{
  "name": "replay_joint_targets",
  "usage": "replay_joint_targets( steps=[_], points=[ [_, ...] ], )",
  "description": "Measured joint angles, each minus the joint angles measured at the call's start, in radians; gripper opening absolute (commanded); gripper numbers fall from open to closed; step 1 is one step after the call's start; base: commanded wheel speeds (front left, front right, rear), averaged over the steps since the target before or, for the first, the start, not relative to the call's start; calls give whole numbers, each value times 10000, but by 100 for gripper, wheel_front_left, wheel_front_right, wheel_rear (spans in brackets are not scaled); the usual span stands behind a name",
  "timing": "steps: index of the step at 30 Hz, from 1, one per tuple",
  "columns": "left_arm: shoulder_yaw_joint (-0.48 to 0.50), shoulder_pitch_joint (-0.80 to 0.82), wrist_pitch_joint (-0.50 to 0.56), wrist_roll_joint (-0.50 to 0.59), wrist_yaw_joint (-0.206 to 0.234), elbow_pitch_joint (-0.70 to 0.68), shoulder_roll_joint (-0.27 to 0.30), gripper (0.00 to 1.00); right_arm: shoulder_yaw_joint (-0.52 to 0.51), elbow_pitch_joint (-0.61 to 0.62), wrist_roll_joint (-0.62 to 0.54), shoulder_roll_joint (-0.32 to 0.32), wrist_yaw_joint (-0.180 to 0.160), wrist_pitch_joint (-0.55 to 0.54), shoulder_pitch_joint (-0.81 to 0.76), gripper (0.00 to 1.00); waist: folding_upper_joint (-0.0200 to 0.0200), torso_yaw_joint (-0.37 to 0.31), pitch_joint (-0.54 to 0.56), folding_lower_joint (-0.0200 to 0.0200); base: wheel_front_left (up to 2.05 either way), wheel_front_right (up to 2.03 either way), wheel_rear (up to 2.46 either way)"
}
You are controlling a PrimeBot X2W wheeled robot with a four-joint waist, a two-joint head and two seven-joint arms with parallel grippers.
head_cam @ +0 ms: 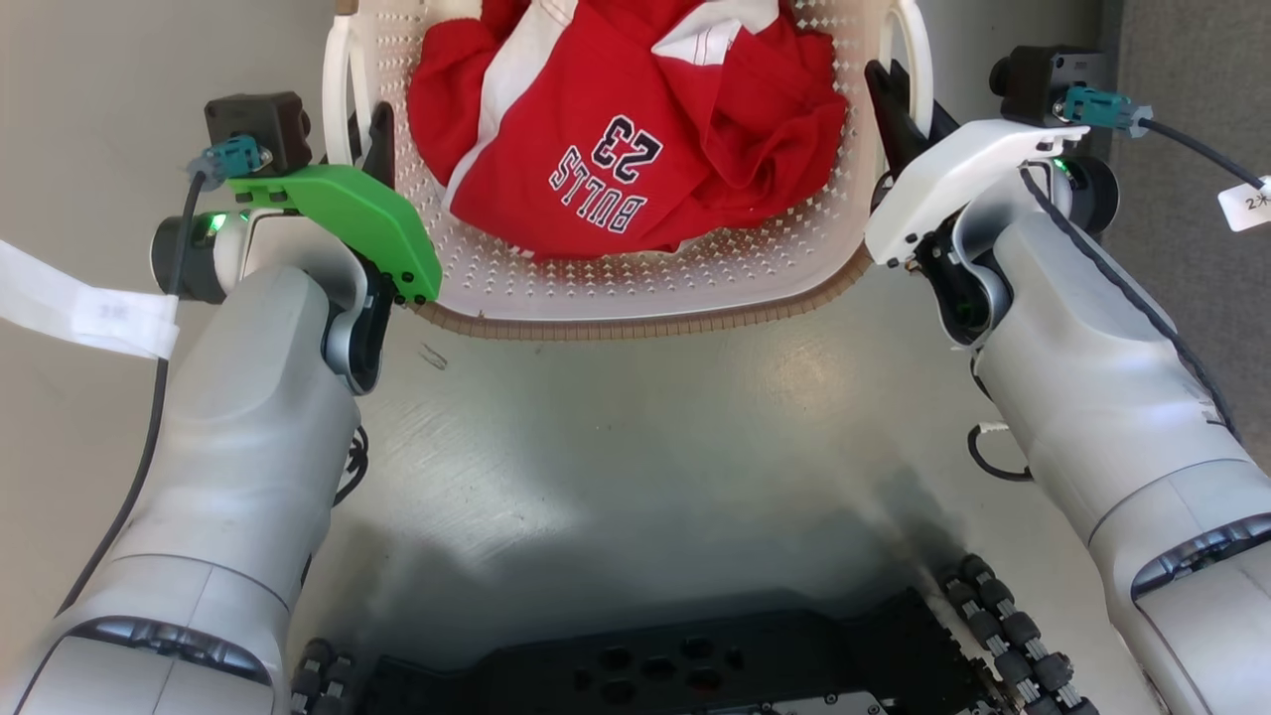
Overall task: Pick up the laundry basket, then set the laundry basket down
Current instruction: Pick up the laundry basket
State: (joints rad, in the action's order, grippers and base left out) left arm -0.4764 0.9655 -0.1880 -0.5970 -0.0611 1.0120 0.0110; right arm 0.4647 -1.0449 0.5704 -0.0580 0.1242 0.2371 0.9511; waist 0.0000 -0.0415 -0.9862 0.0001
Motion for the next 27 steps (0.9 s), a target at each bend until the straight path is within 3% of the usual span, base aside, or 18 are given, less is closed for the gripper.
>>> replay_joint_targets(
  steps=[12, 27],
  points=[
    [-537, -426, -169, -646, -196, 443, 2, 0, 564, -347, 596, 19, 0, 2, -463, 0, 0, 1, 962, -1, 0, 0, 0],
    [-1030, -1685, 128, -1975, -397, 894, -6, 0, 1246, -759, 1396, 148, 0, -477, -1485, 0, 0, -28, 3087, -1, 0, 0, 0]
  ],
)
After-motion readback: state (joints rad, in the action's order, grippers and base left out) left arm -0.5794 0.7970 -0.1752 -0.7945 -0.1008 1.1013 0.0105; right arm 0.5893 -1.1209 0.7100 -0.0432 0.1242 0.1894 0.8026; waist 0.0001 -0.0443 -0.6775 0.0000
